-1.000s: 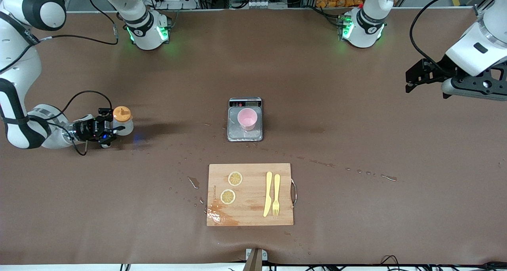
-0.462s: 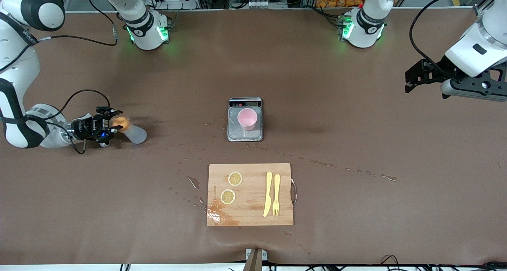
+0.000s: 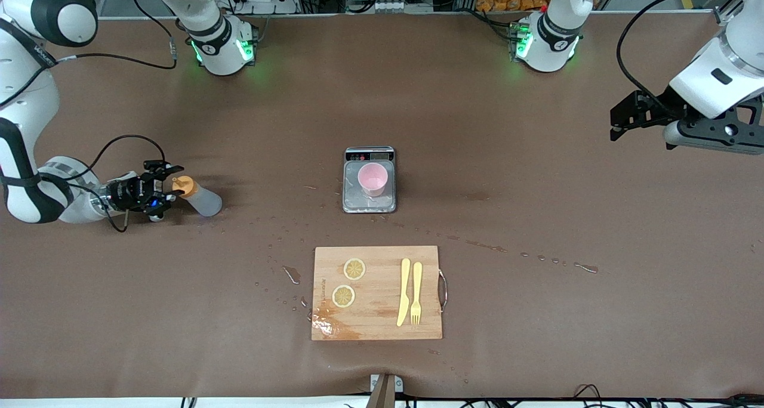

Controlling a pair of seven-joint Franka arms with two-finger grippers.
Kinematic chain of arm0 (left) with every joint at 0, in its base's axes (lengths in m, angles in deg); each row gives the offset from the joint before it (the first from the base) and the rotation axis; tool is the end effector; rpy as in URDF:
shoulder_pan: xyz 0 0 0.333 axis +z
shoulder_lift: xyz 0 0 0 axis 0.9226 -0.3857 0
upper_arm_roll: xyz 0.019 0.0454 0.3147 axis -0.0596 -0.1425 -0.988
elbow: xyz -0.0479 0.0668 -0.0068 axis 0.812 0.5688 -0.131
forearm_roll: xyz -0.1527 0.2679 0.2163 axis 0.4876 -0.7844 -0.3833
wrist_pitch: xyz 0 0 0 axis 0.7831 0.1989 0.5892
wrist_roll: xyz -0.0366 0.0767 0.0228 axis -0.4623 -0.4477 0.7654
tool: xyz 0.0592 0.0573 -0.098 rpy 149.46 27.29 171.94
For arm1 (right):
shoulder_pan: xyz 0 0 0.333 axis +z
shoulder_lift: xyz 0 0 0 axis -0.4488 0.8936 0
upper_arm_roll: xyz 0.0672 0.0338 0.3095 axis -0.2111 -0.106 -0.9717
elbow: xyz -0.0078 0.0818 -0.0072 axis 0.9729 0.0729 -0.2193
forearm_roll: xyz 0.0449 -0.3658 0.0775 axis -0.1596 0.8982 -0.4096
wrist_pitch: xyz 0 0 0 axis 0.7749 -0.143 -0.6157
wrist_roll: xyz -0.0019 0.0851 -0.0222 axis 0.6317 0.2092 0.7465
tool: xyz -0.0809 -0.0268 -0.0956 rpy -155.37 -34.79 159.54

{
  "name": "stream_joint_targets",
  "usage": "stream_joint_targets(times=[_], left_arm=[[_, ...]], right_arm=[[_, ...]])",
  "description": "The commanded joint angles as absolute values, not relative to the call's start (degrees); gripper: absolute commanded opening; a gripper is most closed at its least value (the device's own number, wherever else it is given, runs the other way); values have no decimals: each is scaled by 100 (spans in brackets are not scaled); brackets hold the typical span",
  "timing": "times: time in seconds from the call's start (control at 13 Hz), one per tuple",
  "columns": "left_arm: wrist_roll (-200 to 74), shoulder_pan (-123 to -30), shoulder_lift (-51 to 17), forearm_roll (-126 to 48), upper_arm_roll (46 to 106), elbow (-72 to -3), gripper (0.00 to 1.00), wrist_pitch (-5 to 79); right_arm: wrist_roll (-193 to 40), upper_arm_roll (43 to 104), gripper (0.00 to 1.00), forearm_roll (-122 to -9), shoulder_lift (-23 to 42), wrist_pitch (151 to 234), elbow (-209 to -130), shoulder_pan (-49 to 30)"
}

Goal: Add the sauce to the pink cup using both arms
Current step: 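Open the right gripper and draw it back from the bottle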

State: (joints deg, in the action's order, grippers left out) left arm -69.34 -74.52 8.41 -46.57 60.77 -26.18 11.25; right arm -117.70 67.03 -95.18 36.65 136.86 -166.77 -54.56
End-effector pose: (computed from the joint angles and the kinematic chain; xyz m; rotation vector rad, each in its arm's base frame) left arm 0.5361 -0.0969 0.6144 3.1033 -0.2759 0.0629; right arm 0.5313 -0.1096 0.1704 -1.0862 1.0153 1.5025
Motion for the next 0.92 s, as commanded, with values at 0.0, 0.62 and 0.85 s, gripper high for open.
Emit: stream_joint_targets(times=[0.0,0.62,0.85], left_arm=[[-6923,-7435,827,-4788,6099,-2563,100,1061],[-6905,-7426,853,-4788,6099,-2537,100,1061],[-6896,-7426,871,-4788,6099,-2537,100,1061]], right_arm=[[-12507,6600,100,-8946,3635,13661,-15861,-5549],[-13548,6582,100,-7127,3494,13634,-13953,-5708],[-13522,6547,100,-6327,3476,13625,-13180,-5472]])
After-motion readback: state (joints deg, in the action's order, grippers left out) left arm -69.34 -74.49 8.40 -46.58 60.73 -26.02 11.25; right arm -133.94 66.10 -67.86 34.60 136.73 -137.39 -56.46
